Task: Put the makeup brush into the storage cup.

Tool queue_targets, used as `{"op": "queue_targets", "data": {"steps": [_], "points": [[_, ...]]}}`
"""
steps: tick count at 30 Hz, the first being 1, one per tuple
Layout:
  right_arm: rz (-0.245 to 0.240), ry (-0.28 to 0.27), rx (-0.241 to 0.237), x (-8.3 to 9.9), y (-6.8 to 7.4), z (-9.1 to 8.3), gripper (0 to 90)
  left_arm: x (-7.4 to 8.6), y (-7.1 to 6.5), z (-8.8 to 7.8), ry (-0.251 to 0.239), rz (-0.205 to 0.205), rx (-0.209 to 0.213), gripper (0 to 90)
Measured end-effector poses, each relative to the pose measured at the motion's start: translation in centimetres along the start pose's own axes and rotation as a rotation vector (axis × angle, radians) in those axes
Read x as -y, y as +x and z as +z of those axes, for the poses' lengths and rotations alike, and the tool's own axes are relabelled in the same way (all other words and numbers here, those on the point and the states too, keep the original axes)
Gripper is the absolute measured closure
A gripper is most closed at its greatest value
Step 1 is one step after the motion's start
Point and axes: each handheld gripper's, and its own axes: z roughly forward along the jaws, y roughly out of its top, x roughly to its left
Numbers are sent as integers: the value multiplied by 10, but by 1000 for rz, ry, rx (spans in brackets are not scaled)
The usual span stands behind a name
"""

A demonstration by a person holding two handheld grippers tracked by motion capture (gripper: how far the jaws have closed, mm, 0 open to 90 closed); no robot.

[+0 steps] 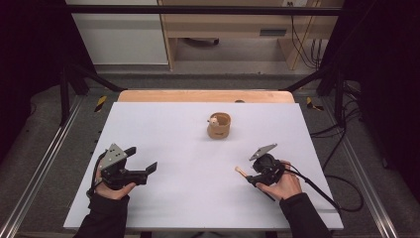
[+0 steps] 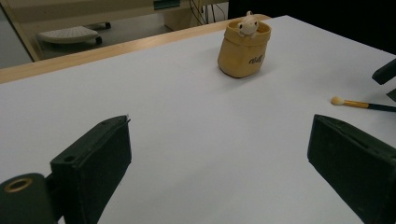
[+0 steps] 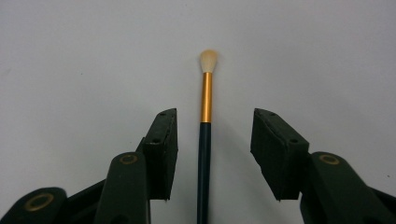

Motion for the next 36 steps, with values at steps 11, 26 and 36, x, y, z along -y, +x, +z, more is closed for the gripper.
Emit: {"op": "queue_targets", "data": {"steps": [11, 26, 36], "points": [[-28, 192, -29, -21, 0, 12, 583, 0, 1, -1, -1, 0, 1, 58], [-56, 302, -41, -20, 1, 29, 738, 0, 0, 0, 4, 1, 4, 60], [-48, 297, -42, -19, 3, 29, 828, 0, 1, 0, 5, 1, 4, 62]]}}
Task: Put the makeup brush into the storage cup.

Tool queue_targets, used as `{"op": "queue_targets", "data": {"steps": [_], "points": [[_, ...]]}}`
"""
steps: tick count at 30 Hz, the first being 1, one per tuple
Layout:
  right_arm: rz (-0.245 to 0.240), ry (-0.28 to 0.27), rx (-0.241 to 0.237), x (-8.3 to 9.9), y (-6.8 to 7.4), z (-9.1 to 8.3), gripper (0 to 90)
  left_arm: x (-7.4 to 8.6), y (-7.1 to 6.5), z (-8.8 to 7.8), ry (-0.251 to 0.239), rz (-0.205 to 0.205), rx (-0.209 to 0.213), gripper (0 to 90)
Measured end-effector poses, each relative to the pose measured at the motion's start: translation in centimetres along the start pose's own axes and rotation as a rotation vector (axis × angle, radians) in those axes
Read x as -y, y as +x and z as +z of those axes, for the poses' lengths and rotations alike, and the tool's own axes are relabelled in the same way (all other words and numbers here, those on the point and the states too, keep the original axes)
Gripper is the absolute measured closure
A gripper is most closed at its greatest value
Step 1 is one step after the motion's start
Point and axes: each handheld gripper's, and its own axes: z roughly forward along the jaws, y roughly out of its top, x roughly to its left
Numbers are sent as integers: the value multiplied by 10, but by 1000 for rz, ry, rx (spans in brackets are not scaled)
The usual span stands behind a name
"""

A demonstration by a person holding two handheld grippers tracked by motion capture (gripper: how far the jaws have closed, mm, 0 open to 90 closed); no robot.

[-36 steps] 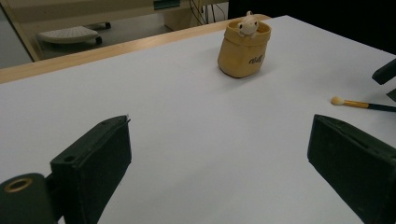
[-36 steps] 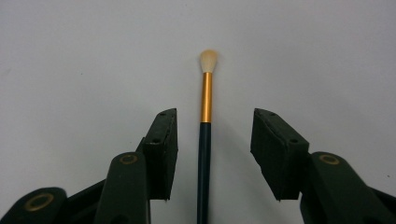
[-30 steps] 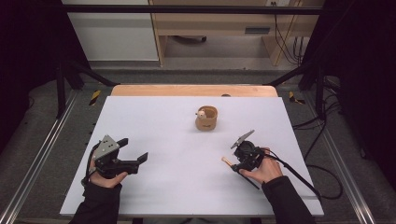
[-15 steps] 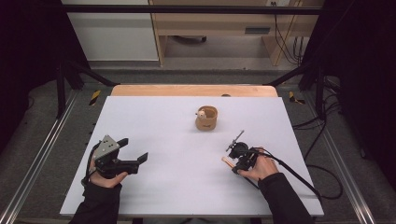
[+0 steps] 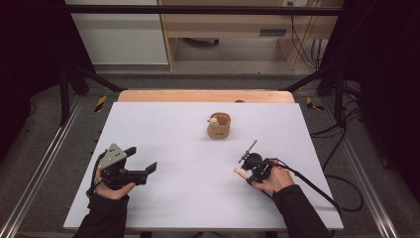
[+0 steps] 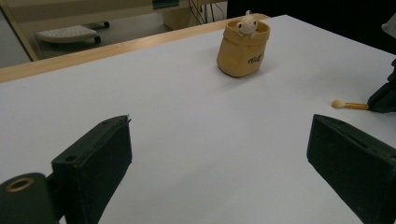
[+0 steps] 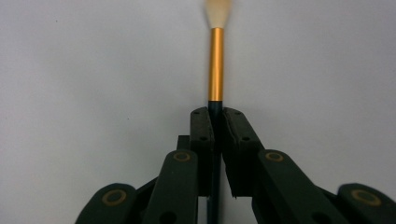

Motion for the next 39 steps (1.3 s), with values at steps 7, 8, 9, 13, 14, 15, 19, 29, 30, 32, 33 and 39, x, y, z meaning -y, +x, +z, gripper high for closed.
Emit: {"op": "queue_targets", "data": {"steps": [7, 8, 9, 13, 14, 15, 19, 29, 30, 32, 33, 39], "points": [[3, 0, 5, 0, 0, 0, 834, 0, 0, 0, -3, -6, -1, 62], [-1, -1, 6, 0, 0, 0, 834, 0, 0, 0, -3, -6, -1, 62], [1, -1, 4, 0, 0, -1, 835, 0, 0, 0, 2, -1, -2, 62], [13, -12, -1, 0, -1, -3, 835, 0, 1, 0, -4, -8, -1, 62], [13, -12, -1, 0, -1, -3, 835, 0, 1, 0, -4, -8, -1, 62], [30, -23, -10, 0, -1, -7, 835, 0, 1, 0, -4, -9, -2, 62], [50, -60, -6, 2, -3, -15, 835, 0, 1, 0, -1, -5, -2, 62], [104, -236, 5, 9, -11, -42, 835, 1, 1, 0, -5, -14, -3, 62], [107, -258, 8, 10, -12, -44, 835, 1, 1, 0, -3, -11, -2, 62], [129, -304, 3, 12, -13, -49, 835, 1, 1, 0, -3, -11, -2, 63], [139, -329, 7, 13, -14, -51, 835, 1, 1, 0, -3, -12, 0, 63], [192, -425, 13, 16, -17, -61, 835, 0, 1, 0, -7, -11, -1, 63]]}}
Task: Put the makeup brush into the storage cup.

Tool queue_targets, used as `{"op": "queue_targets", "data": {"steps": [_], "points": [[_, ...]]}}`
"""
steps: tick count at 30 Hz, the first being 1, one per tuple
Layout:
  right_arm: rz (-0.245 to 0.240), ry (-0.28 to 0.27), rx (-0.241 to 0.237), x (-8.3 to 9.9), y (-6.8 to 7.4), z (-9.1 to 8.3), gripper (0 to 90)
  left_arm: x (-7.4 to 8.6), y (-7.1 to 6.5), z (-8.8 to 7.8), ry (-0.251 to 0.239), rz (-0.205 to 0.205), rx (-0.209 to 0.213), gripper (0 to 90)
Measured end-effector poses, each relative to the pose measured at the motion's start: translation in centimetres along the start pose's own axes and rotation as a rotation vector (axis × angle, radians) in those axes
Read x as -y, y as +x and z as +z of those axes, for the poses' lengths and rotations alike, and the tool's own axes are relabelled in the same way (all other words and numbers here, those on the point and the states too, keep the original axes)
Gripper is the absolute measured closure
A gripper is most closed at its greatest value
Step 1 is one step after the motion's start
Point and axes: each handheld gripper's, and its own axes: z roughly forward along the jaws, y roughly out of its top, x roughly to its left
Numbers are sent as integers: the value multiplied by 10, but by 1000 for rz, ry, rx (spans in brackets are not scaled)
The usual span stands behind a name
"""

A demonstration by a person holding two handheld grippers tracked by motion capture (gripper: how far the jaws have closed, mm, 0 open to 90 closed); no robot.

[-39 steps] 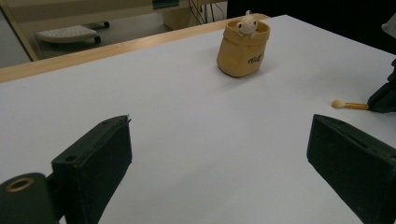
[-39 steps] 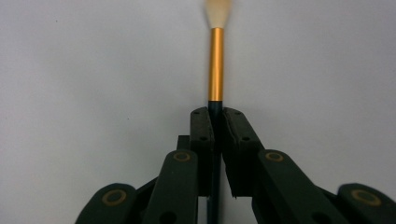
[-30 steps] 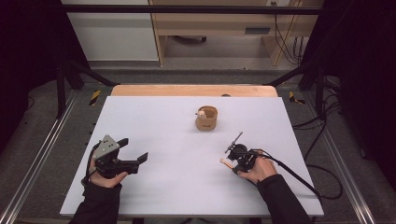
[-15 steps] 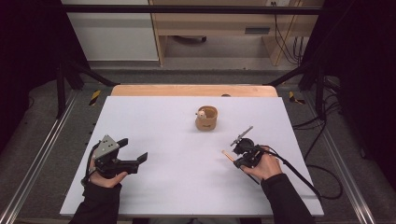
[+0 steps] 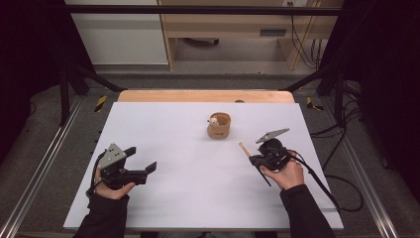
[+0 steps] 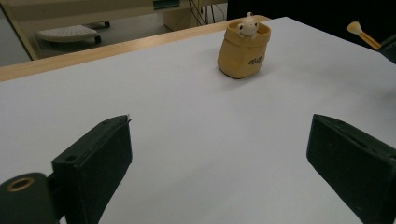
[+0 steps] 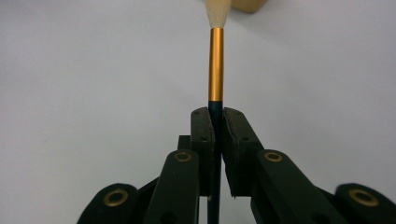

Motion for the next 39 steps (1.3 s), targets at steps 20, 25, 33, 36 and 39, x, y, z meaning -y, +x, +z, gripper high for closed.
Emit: {"op": "queue_targets", "data": {"steps": [20, 25, 33, 36, 39], "points": [[74, -292, 8, -5, -12, -27, 835, 0, 2, -3, -10, 9, -11, 59], [90, -352, 30, -10, -13, -33, 835, 0, 3, -3, -12, 6, -13, 58], [124, -471, 51, -16, -14, -43, 835, 0, 4, -4, -16, 0, -14, 59], [132, -513, 68, -18, -15, -45, 835, 0, 3, -4, -19, -3, -14, 59], [144, -547, 74, -21, -16, -46, 835, 0, 3, -3, -17, -4, -14, 59]]}}
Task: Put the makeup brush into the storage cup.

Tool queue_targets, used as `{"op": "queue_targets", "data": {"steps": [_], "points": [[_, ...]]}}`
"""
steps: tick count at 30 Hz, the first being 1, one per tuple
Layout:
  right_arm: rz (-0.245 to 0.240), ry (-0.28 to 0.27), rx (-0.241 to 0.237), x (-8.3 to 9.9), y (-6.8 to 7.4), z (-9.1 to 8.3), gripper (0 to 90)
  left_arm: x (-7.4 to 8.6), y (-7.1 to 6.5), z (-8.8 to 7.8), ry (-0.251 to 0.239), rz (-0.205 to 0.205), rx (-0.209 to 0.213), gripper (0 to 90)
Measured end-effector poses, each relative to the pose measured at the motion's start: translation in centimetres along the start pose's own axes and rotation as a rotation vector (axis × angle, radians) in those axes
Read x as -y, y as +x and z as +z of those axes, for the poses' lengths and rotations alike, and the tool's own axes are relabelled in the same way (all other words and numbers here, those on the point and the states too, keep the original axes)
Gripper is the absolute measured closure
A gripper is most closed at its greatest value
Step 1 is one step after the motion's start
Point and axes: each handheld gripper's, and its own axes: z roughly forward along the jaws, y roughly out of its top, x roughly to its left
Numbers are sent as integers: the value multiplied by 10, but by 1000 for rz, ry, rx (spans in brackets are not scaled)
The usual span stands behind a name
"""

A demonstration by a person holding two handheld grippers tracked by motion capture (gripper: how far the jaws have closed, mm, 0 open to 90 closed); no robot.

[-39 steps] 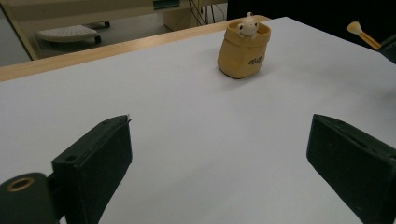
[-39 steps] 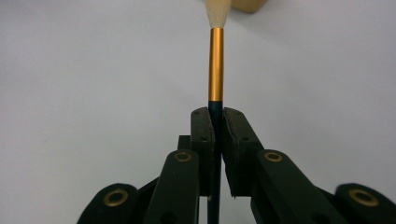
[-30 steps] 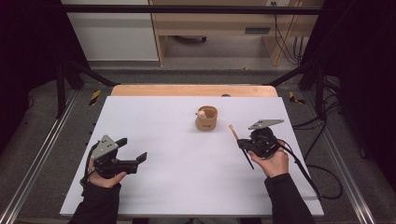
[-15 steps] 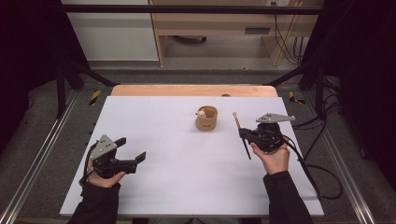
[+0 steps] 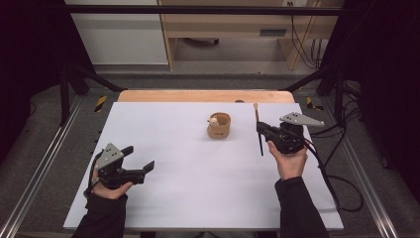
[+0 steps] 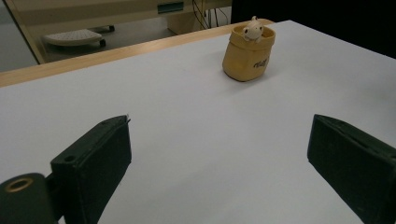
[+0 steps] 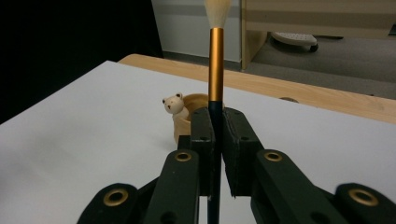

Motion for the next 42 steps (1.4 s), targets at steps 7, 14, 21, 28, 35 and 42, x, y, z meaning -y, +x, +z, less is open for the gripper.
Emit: {"op": "queue_targets", "data": {"steps": [7, 14, 21, 28, 35, 42], "points": [[19, -30, 6, -8, 1, 13, 835, 0, 0, -1, -2, -2, 0, 59], [19, -65, -10, -12, 0, 28, 835, 0, 2, -1, -3, -1, -1, 60], [19, -79, -7, -16, 0, 43, 835, 0, 3, -2, -7, -7, -2, 59], [31, -106, 17, -22, 0, 57, 835, 0, 4, -2, -6, -10, -4, 60], [35, -128, 45, -30, -1, 71, 835, 0, 5, -3, -10, -16, -5, 60], [57, -150, 60, -37, -5, 86, 835, 0, 5, -3, -11, -14, -1, 60]]}}
